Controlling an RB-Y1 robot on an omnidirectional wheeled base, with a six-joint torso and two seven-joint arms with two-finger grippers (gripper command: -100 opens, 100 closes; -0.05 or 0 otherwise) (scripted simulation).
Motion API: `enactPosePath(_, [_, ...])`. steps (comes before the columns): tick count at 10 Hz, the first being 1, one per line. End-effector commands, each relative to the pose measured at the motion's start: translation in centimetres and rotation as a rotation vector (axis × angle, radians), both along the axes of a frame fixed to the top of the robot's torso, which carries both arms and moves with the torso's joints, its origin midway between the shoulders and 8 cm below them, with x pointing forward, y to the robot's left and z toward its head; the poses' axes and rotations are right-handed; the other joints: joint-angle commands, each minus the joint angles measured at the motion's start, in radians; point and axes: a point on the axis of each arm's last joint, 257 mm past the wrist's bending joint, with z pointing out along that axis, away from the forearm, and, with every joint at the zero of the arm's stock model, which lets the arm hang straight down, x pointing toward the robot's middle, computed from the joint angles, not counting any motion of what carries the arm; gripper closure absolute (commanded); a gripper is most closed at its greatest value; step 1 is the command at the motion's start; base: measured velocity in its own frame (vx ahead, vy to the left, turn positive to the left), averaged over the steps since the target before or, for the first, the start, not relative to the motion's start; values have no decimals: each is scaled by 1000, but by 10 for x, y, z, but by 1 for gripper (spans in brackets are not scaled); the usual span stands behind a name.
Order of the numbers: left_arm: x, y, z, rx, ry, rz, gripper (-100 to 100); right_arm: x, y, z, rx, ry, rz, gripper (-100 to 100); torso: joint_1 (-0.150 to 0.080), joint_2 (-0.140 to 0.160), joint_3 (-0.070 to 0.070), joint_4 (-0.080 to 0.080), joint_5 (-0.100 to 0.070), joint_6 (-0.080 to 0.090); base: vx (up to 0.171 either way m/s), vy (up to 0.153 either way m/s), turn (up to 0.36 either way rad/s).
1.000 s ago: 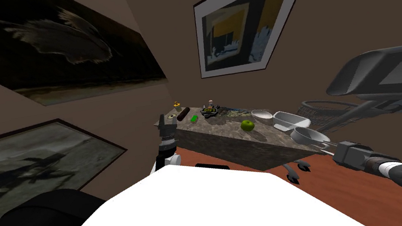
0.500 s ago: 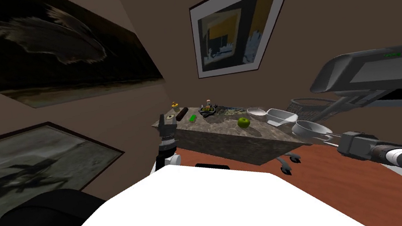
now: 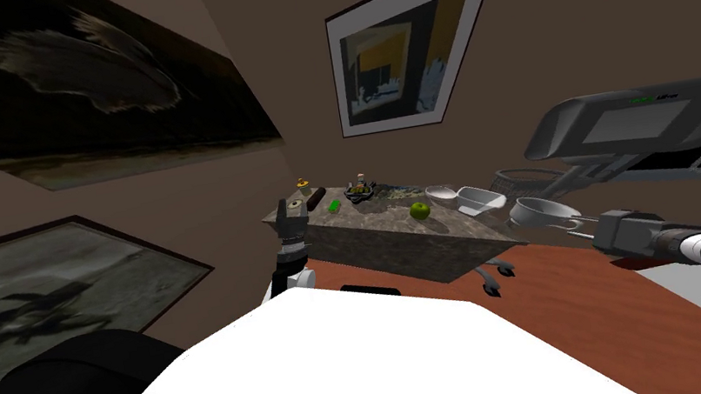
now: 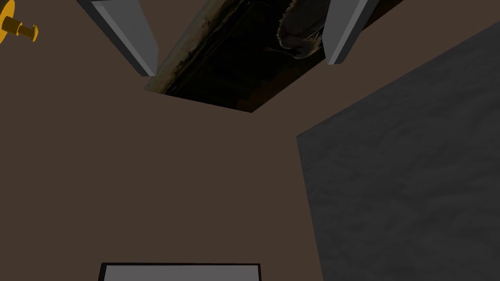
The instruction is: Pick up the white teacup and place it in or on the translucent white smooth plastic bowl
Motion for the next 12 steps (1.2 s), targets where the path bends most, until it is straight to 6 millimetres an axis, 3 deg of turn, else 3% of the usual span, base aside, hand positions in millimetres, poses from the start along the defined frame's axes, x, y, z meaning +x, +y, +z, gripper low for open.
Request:
enactPosePath(1, [0,0,0,0,0,0,0,11,-1,16,-9,0,10,100,0,0,0,0,0,0,-16,-12,-2])
enactPosePath(6, [0,0,0,0,0,0,0,29,-6,42,13,17,0,100,-1,-8,-4,-1,0,-2,42,-41,80])
enactPosePath(12, [0,0,0,0,0,0,0,43,-11,55,73,41,-38,100,-5,-12,-7,-2,-1,-3,91,-90,151])
